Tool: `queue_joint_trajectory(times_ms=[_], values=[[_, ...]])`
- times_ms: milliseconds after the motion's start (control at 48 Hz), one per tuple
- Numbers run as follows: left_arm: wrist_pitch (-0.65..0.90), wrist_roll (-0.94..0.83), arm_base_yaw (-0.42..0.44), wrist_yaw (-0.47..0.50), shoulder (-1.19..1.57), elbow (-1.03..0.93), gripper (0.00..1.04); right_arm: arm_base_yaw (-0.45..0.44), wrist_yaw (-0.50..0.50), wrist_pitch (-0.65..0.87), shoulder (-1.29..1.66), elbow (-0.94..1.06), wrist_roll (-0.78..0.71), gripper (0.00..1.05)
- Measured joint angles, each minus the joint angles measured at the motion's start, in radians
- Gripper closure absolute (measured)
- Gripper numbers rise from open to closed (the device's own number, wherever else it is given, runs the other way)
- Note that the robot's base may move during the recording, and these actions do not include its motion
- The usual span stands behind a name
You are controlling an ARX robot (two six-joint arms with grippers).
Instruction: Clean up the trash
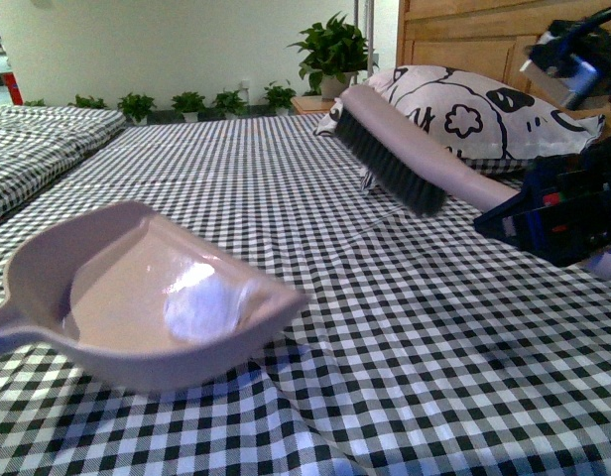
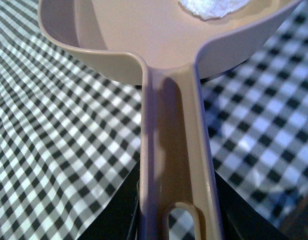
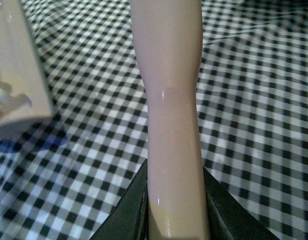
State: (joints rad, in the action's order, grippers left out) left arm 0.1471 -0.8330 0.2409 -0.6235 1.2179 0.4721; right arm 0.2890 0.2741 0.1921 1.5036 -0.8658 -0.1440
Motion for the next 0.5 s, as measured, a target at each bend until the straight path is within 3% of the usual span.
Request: queue_joint_trajectory(times_ms=[63,167,438,500], values=[[0.18,0.15,-0.004,0.004,0.0,-0.035,0.78,-0.034,0.005,0.032,0.001,0.01,0.044,0.85],[0.323,0.295,-0.005,0.043,-0.002,-0.037,0.78,-0.064,0.023,0.058,0.001,0.021,0.082,0.85],[0.399,0.493,-0.027,0.165,-0.011,-0.037,0.78,-0.1,0.037,0.119,-0.013,0.043,0.195,0.85],[0.426,0.539,-0.039,0.232,-0.028,-0.037,0.78,-0.098,0.036,0.143,-0.037,0.049,0.247,0.85]])
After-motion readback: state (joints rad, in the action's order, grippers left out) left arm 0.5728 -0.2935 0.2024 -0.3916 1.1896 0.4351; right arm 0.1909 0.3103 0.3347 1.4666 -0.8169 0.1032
